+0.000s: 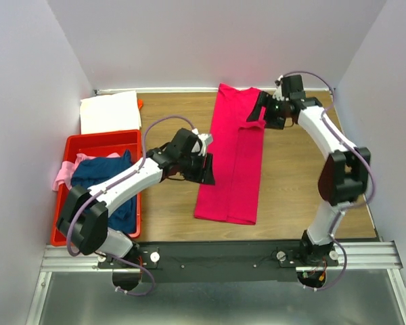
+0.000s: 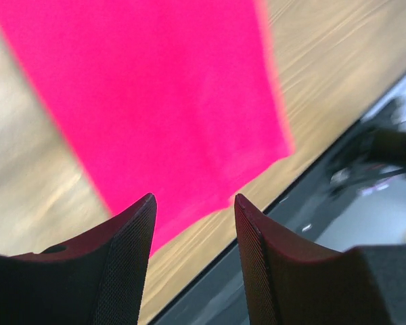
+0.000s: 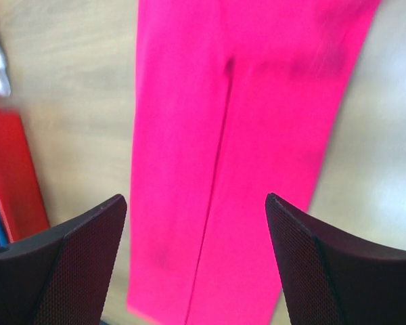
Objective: Fold and stack the t-shirts
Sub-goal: Fold the tshirt
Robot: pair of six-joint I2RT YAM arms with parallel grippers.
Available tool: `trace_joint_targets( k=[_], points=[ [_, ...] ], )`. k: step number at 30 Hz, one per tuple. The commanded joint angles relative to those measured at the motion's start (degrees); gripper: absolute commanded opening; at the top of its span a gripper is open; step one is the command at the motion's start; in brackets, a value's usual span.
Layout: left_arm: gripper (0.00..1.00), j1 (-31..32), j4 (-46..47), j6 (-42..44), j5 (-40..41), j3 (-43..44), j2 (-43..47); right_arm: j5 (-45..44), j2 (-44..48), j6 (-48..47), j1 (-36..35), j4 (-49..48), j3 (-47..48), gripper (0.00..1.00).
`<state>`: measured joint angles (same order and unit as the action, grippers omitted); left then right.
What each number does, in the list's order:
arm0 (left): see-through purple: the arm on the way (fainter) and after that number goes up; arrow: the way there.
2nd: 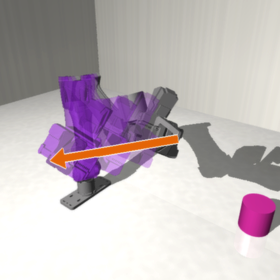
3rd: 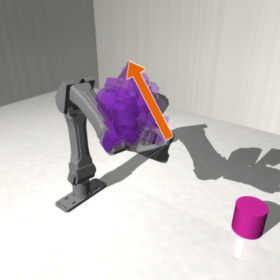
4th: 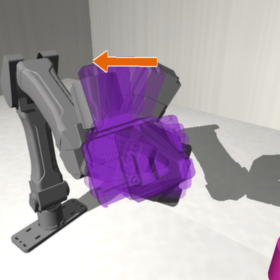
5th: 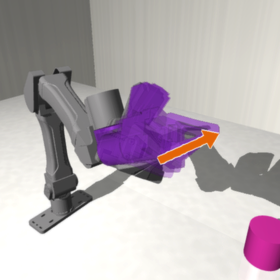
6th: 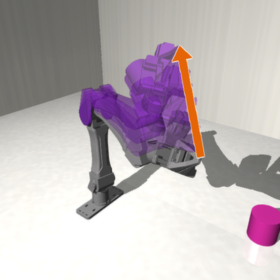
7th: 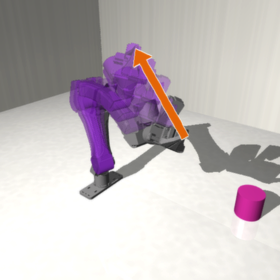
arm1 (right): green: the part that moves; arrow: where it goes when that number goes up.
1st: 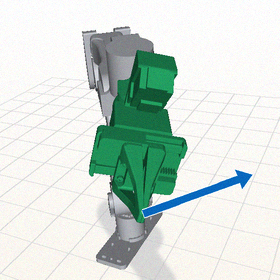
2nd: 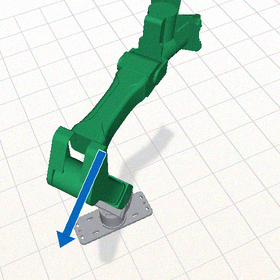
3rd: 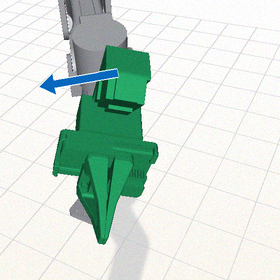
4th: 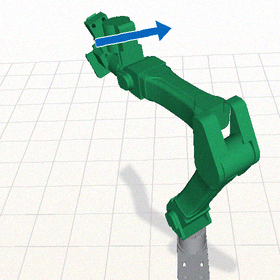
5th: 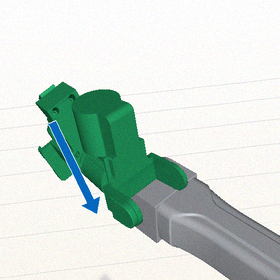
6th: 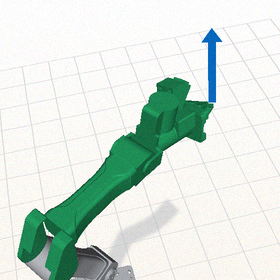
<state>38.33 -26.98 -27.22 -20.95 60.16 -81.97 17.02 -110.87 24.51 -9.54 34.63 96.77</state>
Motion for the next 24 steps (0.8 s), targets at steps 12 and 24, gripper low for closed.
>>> trace_joint_targets(
  k=[12,24],
  points=[
    [0.54,-1.0,-4.1,5.5,2.3,-14.0,4.1,-7.4,38.4,22.5,-19.6,8.2,-53.2,0.78],
    [0.53,-1.1,-1.0,8.4,-0.3,-16.6,0.2,-9.9,35.1,28.3,-25.3,9.0,-57.8,0.53]
  ],
)
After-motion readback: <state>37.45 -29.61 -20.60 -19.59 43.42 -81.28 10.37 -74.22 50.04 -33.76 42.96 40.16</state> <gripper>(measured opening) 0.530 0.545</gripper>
